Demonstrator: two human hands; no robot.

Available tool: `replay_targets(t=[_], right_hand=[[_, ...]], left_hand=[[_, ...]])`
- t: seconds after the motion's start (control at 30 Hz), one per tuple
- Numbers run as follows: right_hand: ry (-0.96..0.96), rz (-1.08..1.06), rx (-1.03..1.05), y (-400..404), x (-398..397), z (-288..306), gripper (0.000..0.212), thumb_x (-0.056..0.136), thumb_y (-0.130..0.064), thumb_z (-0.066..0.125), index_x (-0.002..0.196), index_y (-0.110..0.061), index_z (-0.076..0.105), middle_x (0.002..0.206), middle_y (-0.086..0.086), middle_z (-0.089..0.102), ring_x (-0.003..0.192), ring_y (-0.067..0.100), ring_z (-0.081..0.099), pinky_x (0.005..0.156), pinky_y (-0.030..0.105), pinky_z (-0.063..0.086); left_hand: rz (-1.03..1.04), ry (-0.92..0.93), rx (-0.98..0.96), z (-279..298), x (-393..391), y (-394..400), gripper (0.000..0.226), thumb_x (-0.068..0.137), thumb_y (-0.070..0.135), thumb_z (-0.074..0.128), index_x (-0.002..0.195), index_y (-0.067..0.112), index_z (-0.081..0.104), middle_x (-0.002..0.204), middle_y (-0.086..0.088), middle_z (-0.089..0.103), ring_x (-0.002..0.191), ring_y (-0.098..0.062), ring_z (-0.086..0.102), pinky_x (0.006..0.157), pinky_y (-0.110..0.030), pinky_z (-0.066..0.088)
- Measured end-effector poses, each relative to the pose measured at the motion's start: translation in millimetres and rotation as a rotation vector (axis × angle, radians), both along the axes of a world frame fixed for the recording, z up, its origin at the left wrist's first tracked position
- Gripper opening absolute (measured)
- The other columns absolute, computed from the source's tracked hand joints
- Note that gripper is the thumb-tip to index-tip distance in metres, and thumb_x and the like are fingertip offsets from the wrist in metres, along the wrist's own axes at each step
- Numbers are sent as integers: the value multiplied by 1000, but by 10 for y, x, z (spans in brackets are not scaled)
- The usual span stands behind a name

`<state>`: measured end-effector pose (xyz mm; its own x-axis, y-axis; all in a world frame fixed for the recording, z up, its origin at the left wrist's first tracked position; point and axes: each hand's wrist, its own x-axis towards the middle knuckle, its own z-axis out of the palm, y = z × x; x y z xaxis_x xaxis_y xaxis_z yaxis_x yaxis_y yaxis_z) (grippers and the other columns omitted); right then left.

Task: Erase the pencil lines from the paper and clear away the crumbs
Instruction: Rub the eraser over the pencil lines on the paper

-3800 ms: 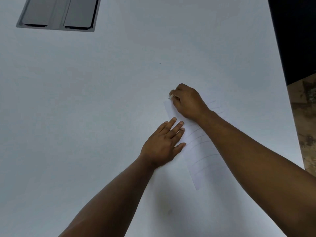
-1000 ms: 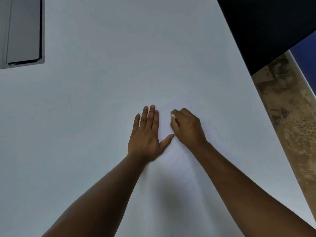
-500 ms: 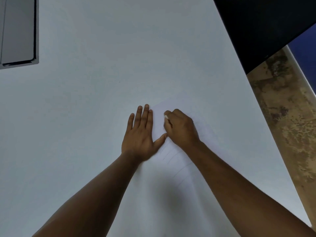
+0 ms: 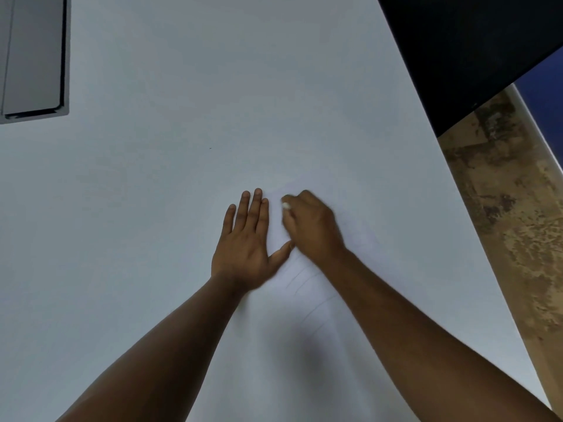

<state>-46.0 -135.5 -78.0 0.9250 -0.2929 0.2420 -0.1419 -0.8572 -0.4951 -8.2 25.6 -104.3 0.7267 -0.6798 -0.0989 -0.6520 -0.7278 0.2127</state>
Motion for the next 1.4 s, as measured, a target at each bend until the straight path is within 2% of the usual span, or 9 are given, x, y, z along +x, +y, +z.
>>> replay_targets(t=[0.17,0.33,0.43,0.6,0.8,0.93,1.07,1.2,1.4], right_hand=[[70,59,-187,-89,76,-121,19,95,-13,49,96,-7,67,81,9,59,70,27,60,59,35,50],[45,-220,-252,-711,82,-12,15,81,3,64,71,-7,59,68,9,52,54,23,48,47,31,48],[10,-244,-129,-624,83,29,16,90,-10,57,75,-10,62,71,7,53,57,22,47,50,33,45],[19,7,-78,134,84,-26,31,95,-27,43,92,-14,71,75,2,61,62,22,60,50,31,49],[-37,-91,-310,-541,113,-117,6,87,-10,62,86,-10,68,74,6,59,63,24,61,51,30,48],[-27,-263,-213,-859,159,-91,18,90,-7,55,73,-10,59,67,6,49,53,19,43,44,32,44],[-102,-92,-122,-436,164,-66,19,95,-17,54,98,-9,72,82,7,64,72,25,62,62,32,50],[-25,120,-122,44,178,-72,19,95,-21,57,103,-12,72,84,3,65,73,21,62,56,31,52],[140,-87,-279,-560,342,-149,15,93,-12,45,88,-14,59,82,6,55,70,27,59,56,33,48]], left_hand=[[7,3,4,12,5,-13,93,100,73,22,164,9,1,173,-8,-8,159,-23,-15,129,-46,-1],[21,33,20,51,-7,-18,94,100,74,21,164,10,-4,172,-4,-14,157,-20,-21,129,-45,-4],[18,25,19,47,-2,-20,94,100,74,22,164,10,-3,172,-5,-13,157,-20,-20,129,-44,-5],[-1,3,11,8,5,-5,94,99,74,22,164,9,2,173,-8,-7,159,-23,-13,130,-47,1],[23,22,26,34,-3,-19,94,100,74,21,164,9,0,173,-6,-10,158,-21,-17,129,-45,-3],[19,31,24,48,1,-12,94,100,74,20,164,9,-3,172,-5,-14,158,-20,-19,129,-45,-3],[20,20,18,40,5,-18,94,100,74,21,164,9,1,173,-6,-10,158,-21,-16,129,-45,-2],[6,-8,10,26,0,-19,94,100,74,18,164,8,4,173,-8,-5,159,-23,-11,130,-47,2],[22,-3,7,30,-3,-19,93,100,72,25,164,7,8,173,-7,-4,159,-22,-12,129,-45,-1]])
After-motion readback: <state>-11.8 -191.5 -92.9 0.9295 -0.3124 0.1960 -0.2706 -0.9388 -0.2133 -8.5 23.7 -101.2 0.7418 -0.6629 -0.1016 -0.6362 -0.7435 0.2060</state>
